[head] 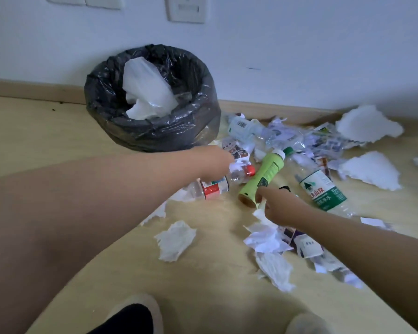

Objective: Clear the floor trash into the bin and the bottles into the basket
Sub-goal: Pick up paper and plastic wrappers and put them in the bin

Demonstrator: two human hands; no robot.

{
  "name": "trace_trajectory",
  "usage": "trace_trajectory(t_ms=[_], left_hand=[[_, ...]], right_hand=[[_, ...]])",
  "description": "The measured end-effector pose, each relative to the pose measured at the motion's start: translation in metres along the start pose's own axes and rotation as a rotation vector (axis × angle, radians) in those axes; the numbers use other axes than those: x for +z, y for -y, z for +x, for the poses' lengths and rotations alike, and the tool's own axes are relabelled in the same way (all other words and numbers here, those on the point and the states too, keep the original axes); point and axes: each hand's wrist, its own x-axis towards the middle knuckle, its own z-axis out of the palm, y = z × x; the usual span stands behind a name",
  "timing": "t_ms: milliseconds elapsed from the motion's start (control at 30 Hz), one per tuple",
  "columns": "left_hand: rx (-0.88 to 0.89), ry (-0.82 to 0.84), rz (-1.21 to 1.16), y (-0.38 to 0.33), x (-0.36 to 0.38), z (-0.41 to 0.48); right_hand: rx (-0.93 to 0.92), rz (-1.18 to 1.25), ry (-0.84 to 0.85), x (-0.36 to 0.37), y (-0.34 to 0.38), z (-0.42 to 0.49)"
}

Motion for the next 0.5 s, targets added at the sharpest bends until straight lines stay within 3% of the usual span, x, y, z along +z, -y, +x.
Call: trace_trajectory(t_ms=[100, 200, 300, 500], left_hand=[[0.105, 0.000, -0.086, -0.025, 0.020, 0.008], [0.139, 0.197, -0.253, -0.035, 0.058, 0.006], [0.038, 0.310, -0.410, -0.021, 0.078, 0.006], [-0.155, 0.307, -0.502, 0.000, 0.092, 0.007]], right_hand=[[0.009, -0.066, 0.117, 0.015, -0.023, -0.005], [-0.077, -0.110, 0.192, 0.039, -0.033, -0.008], [-0.100, -0.154, 0.203, 0.058, -0.039, -0.011], [-0.097, -0.287, 0.144, 0.073, -0.041, -0.011]])
